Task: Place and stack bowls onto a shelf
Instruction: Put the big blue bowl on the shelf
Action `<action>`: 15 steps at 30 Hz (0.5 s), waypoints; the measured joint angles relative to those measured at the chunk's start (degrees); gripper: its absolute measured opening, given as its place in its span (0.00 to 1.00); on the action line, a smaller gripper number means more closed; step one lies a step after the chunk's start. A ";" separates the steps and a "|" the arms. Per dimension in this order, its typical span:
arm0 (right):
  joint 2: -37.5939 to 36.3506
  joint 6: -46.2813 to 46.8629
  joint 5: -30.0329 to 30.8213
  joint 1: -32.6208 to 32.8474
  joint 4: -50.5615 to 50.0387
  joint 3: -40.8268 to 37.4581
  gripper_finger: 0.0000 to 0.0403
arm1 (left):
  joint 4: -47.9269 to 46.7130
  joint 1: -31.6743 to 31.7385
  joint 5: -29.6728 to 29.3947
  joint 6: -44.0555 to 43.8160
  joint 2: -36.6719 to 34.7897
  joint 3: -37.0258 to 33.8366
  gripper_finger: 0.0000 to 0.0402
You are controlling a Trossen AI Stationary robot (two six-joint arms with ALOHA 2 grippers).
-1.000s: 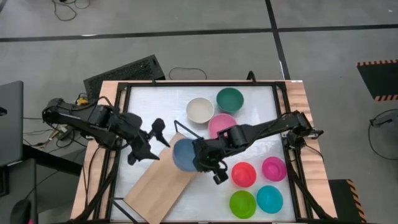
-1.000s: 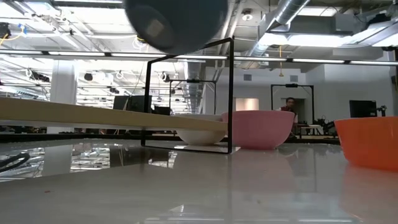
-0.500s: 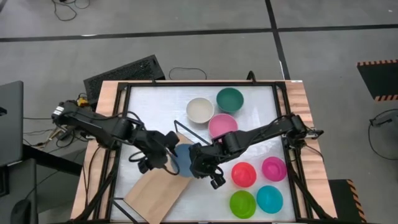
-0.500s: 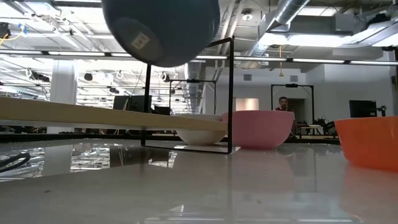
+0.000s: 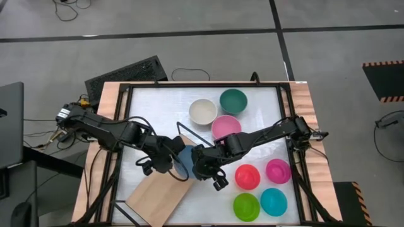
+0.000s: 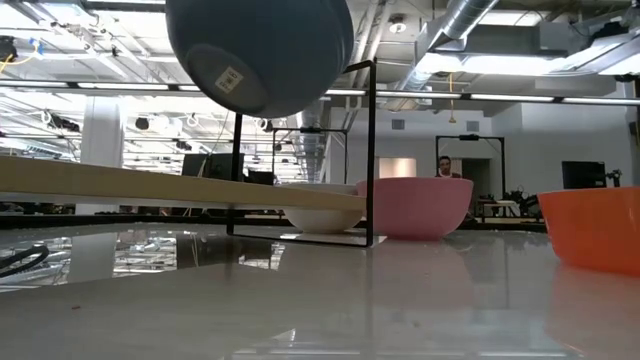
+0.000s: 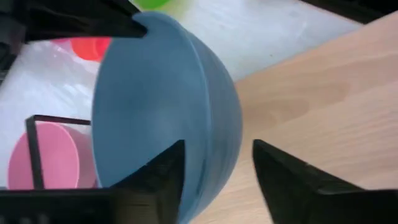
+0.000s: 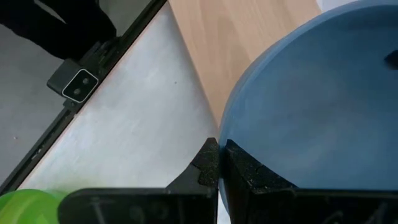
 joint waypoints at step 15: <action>-0.11 0.99 3.36 0.17 2.66 0.09 0.19 | -0.95 0.04 0.95 8.39 2.16 -0.13 0.01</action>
